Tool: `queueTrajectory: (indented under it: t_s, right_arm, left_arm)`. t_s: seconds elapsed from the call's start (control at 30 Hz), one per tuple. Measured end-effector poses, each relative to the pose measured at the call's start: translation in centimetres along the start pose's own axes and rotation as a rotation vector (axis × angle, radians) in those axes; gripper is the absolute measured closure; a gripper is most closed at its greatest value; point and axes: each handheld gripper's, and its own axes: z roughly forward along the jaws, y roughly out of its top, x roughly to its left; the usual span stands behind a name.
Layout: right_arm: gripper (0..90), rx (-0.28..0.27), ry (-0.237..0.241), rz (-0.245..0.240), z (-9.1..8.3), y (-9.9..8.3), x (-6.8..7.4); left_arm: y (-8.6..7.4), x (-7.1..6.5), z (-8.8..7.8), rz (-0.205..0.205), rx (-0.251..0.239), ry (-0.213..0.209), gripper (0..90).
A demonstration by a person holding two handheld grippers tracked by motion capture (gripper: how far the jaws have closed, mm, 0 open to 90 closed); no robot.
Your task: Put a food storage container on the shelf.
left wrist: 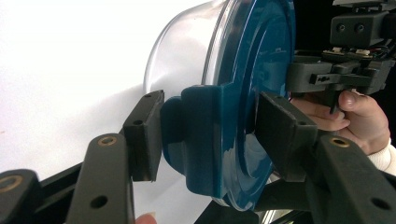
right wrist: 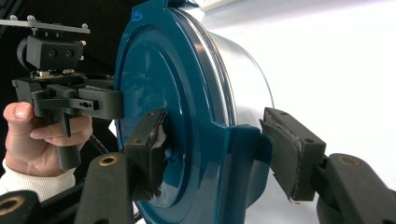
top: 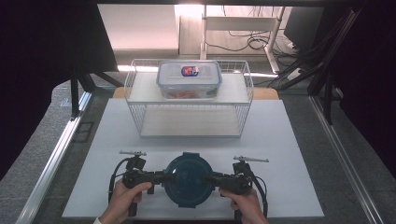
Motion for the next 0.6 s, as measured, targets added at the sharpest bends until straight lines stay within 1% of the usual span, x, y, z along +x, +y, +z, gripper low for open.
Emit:
queueTrajectory:
  t_s: [0.17,0.33,0.47,0.6]
  right_arm:
    - [41.0,-0.007,0.011,0.000,0.0,0.4,0.2]
    - [41.0,-0.020,0.006,-0.034,-0.3,1.3,0.6]
    - [41.0,-0.027,0.013,-0.036,-0.6,2.0,0.8]
    - [41.0,-0.037,0.007,-0.058,-0.9,3.2,1.1]
  left_arm:
    - [0.6,-0.4,-0.4,0.022,-0.008,0.008,44.0]
    - [1.3,-0.7,-0.6,0.039,-0.017,0.001,44.2]
    - [2.2,-1.1,-0.8,0.060,-0.022,0.002,44.5]
    - [3.2,-1.3,-1.0,0.067,-0.029,-0.004,44.5]
